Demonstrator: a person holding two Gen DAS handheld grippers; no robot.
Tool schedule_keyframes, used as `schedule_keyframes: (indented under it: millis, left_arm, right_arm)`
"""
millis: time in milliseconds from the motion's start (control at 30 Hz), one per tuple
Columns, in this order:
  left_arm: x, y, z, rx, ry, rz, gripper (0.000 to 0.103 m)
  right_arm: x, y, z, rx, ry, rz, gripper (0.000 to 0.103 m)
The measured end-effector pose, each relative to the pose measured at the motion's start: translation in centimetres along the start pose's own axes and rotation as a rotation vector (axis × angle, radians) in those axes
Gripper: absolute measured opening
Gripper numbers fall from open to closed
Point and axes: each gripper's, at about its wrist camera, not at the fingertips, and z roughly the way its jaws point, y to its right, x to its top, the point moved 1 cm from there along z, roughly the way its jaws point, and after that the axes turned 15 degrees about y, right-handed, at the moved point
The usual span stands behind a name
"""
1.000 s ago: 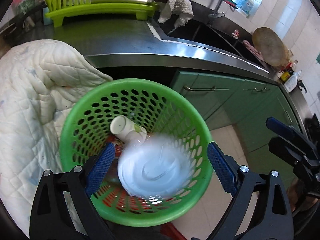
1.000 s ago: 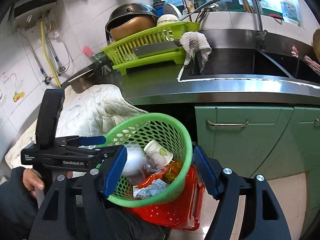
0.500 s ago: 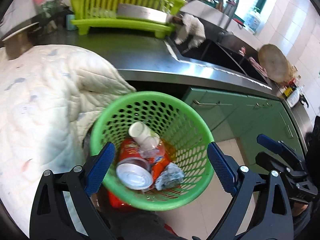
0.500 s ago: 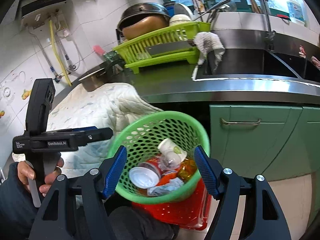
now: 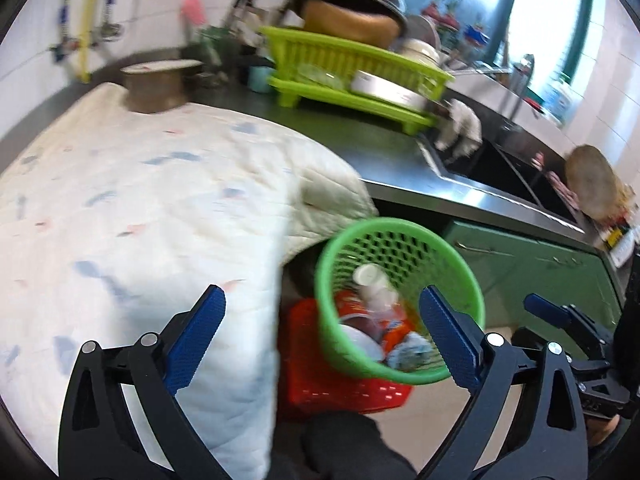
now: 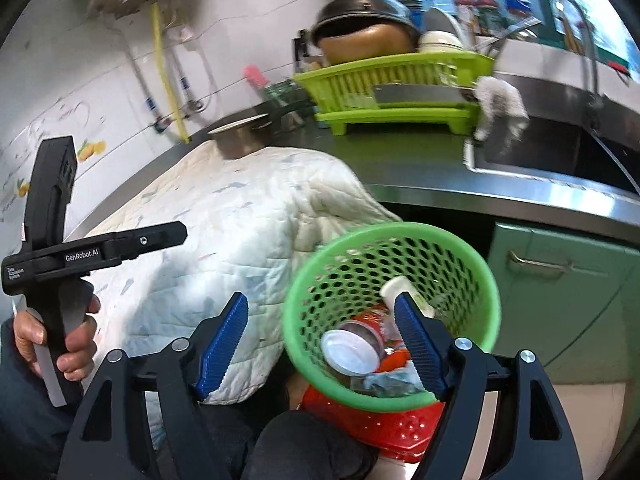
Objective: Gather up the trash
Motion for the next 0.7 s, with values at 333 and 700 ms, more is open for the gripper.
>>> schedule_keyframes:
  millis: [333, 700]
  left_arm:
    - [0.2, -5.3, -5.4, 0.168, 0.075, -0.012, 0.098]
    - [-0.5, -10.8, -10.6, 0.335, 0.136, -0.056, 0.098]
  right_arm:
    - [0.9, -5.8, 2.0, 0.071, -0.022, -0.074, 0.080]
    - [1.7, -10.3, 4.3, 0.094, -0.051, -0.131, 0.085]
